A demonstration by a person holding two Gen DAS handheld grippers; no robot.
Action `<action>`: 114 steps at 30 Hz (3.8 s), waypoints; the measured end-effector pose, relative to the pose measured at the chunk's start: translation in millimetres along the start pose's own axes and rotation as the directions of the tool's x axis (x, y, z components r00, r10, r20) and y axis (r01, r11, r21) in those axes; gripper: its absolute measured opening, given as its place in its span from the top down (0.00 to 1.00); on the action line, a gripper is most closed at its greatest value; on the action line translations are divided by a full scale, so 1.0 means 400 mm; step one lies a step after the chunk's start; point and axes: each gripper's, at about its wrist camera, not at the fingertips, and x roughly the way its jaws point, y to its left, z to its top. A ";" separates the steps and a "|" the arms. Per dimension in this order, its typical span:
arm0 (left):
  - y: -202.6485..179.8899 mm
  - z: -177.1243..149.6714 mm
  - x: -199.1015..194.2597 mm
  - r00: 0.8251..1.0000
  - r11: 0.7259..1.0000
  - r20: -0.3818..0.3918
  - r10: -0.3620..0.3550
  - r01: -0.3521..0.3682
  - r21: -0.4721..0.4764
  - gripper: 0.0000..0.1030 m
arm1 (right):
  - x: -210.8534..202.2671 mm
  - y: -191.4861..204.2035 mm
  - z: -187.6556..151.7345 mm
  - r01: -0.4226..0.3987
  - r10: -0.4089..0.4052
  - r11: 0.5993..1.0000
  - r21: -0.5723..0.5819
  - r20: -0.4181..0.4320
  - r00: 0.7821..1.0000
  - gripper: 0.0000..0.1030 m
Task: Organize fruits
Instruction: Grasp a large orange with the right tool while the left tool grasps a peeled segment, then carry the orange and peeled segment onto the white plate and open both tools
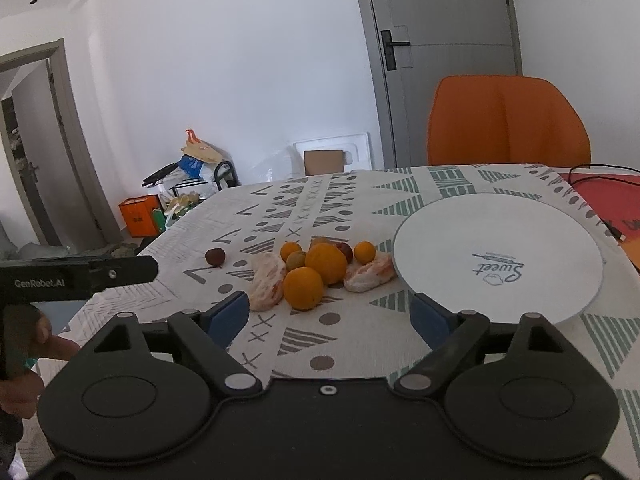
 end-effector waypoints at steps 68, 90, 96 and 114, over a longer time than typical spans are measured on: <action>-0.095 -0.004 0.314 0.986 1.000 -0.164 -0.007 0.007 -0.004 0.62 | 0.148 -0.102 0.054 -0.087 0.095 0.987 0.137 -0.047 0.994 0.68; -0.091 0.004 0.206 0.993 0.997 -0.087 -0.079 0.077 -0.022 0.64 | 0.089 -0.134 0.055 -0.044 0.042 0.980 0.195 0.013 0.999 0.68; -0.123 0.028 0.190 0.992 0.994 -0.058 -0.112 0.112 0.005 0.64 | 0.063 -0.177 0.052 -0.012 0.004 0.974 0.226 0.035 0.999 0.68; -0.295 0.071 0.240 0.976 0.971 -0.049 -0.214 0.218 0.095 0.64 | 0.024 -0.305 0.026 0.076 -0.091 0.954 0.292 0.040 0.995 0.68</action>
